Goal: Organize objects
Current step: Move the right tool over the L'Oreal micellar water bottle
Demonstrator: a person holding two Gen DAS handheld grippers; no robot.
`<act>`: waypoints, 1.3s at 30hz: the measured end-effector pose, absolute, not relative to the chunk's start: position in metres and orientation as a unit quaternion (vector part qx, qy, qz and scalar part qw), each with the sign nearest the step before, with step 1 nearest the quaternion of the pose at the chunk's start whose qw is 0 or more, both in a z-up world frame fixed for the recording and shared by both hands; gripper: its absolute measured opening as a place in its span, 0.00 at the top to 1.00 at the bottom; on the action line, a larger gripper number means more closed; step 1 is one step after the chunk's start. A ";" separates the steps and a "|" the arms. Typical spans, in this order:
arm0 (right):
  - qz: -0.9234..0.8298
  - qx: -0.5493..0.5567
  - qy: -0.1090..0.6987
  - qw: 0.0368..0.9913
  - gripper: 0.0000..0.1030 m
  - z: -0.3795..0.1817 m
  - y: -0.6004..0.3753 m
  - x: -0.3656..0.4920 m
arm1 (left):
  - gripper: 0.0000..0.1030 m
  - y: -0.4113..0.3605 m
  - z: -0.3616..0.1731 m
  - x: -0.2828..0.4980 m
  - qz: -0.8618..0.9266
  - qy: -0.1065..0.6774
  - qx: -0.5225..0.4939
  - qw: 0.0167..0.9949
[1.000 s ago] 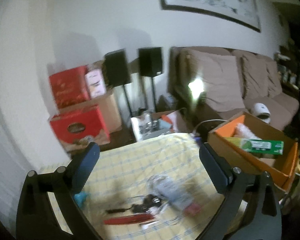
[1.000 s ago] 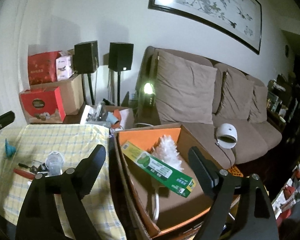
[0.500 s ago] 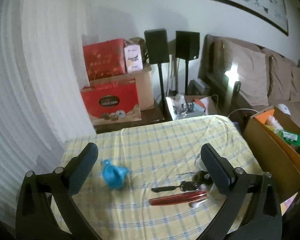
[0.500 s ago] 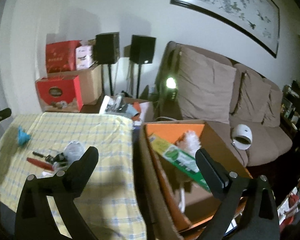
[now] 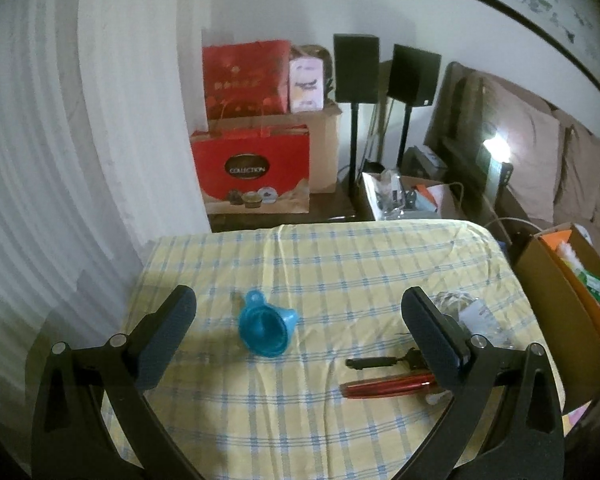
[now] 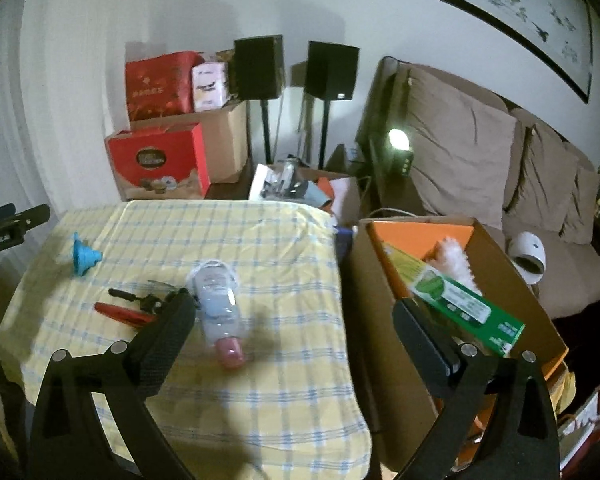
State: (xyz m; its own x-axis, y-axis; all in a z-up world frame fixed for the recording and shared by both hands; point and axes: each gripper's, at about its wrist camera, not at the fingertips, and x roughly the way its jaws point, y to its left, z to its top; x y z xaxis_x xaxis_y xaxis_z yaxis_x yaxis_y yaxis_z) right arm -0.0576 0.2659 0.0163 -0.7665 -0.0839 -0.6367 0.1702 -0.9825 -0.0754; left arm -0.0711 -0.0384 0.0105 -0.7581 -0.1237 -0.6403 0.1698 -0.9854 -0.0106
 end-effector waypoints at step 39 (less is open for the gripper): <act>-0.854 0.498 0.082 0.125 0.40 -0.116 0.187 -0.159 | 0.00 -0.107 -0.083 -0.099 -0.894 0.028 0.438 0.089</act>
